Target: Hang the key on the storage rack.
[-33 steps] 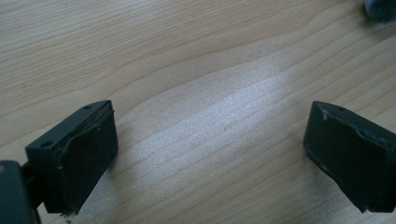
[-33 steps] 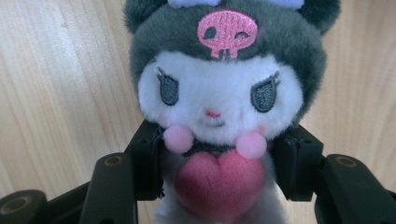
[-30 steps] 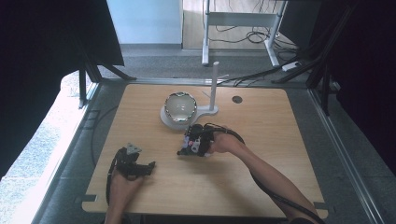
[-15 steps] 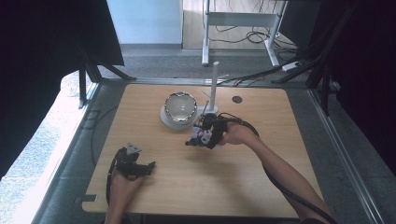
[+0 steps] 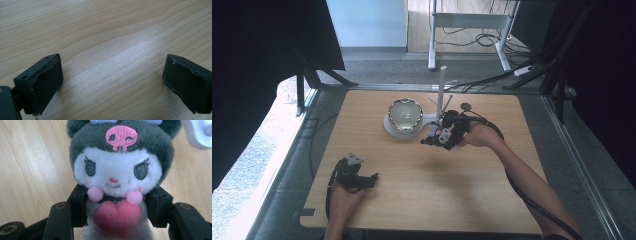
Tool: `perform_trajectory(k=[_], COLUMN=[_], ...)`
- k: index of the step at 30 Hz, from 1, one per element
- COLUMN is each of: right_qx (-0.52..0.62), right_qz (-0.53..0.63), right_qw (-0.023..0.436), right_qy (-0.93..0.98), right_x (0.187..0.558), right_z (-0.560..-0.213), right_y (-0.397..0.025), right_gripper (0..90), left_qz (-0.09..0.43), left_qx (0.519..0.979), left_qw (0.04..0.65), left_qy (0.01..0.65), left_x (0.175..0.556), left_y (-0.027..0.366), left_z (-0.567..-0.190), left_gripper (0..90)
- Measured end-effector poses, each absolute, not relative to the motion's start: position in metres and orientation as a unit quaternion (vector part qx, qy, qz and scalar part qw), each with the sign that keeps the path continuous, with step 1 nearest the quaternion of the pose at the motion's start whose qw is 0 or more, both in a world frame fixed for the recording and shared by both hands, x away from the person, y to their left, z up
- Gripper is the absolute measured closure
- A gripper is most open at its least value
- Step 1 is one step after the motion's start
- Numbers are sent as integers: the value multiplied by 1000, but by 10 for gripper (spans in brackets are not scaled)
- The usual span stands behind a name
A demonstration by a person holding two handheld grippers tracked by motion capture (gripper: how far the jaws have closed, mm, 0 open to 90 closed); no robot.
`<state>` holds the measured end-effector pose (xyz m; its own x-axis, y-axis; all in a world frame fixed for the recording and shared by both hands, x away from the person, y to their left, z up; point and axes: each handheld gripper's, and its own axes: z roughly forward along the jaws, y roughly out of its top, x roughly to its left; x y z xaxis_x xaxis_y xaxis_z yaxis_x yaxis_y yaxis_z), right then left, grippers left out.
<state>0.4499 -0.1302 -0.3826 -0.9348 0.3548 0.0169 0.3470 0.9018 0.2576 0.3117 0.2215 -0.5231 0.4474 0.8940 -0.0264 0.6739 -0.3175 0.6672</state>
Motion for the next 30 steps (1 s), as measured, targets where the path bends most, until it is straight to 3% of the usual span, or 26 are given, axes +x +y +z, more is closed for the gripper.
perform_trajectory(k=[30], right_qx=[268], right_qz=[154], right_qw=[72], right_qy=[948], right_x=[502], right_z=[-323], right_y=[-194], right_gripper=[436], left_qz=[177], left_qx=[792], left_qw=[311], left_qy=[495], left_x=[312], left_y=[221], left_z=[-523], left_gripper=[30])
